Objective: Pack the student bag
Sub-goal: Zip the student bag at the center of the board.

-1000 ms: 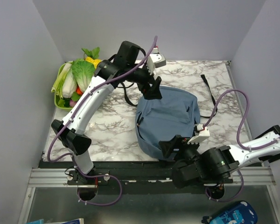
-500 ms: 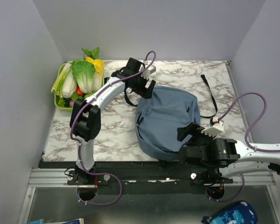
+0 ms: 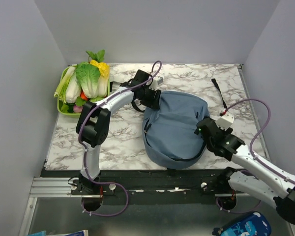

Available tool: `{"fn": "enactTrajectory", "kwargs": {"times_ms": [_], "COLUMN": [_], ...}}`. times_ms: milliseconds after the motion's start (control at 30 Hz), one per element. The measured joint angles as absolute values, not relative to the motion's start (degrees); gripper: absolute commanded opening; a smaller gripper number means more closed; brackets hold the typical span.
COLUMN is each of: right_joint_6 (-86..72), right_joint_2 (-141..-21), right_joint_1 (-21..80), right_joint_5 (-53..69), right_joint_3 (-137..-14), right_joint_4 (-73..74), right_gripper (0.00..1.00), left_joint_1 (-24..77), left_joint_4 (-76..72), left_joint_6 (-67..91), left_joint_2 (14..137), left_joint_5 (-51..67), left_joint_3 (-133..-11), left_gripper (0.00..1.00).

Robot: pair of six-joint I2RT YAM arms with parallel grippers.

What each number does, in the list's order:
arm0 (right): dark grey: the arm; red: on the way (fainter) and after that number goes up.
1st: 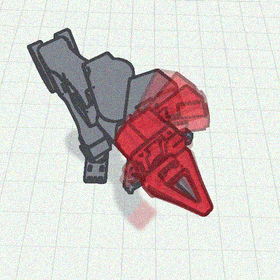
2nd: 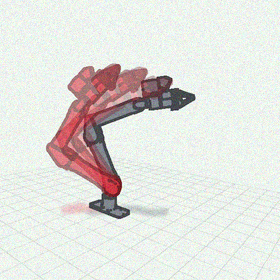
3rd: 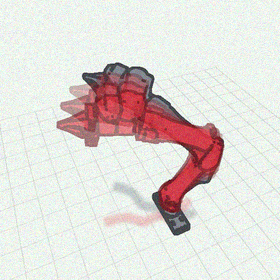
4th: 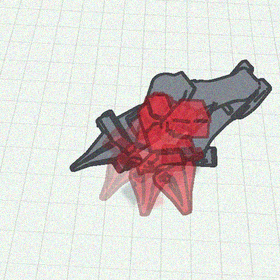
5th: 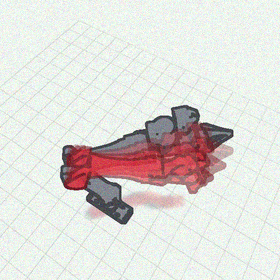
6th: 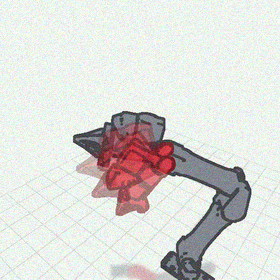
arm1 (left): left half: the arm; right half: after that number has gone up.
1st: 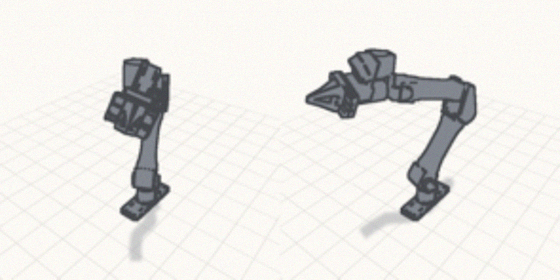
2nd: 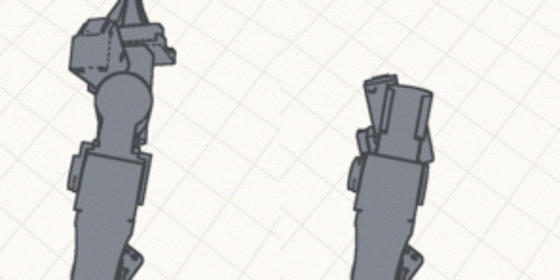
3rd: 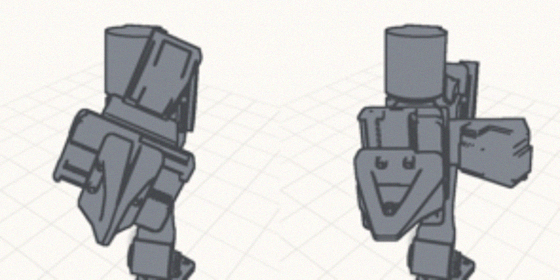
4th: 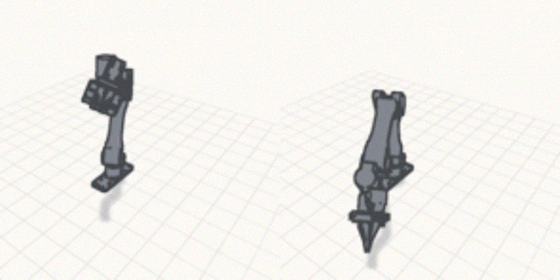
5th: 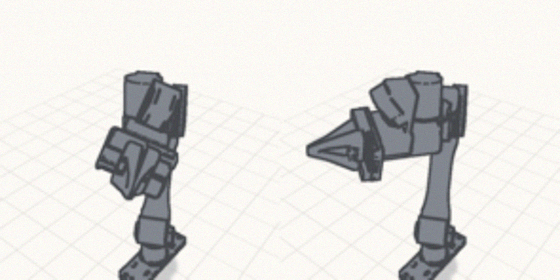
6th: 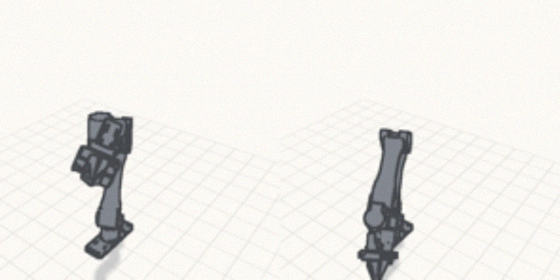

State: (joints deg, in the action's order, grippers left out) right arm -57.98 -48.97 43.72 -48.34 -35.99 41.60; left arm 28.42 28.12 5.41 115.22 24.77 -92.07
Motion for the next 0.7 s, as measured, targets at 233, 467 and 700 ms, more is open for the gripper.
{"fn": "enactTrajectory", "kwargs": {"times_ms": [233,467,700], "right_joint_6": [-44.9,-38.5,-33.9], "right_joint_2": [-59.9,-72.1,-74.8], "right_joint_1": [29.7,23.2,23.4], "right_joint_5": [-33.8,-25.3,-24.5], "right_joint_3": [-34.4,-41.4,-49.5], "right_joint_4": [24.1,15.0,14.1], "right_gripper": [0.87,0.83,0.89], "left_joint_1": [26.6,22.5,20.6], "left_joint_4": [23.4,18.7,19.3], "left_joint_6": [7.9,10.1,9.5], "left_joint_2": [115.6,111.0,108.2], "left_joint_5": [26.8,28.6,30.5], "left_joint_3": [-87.7,-79.9,-78.1], "left_gripper": [0.06,0.09,0.49]}}
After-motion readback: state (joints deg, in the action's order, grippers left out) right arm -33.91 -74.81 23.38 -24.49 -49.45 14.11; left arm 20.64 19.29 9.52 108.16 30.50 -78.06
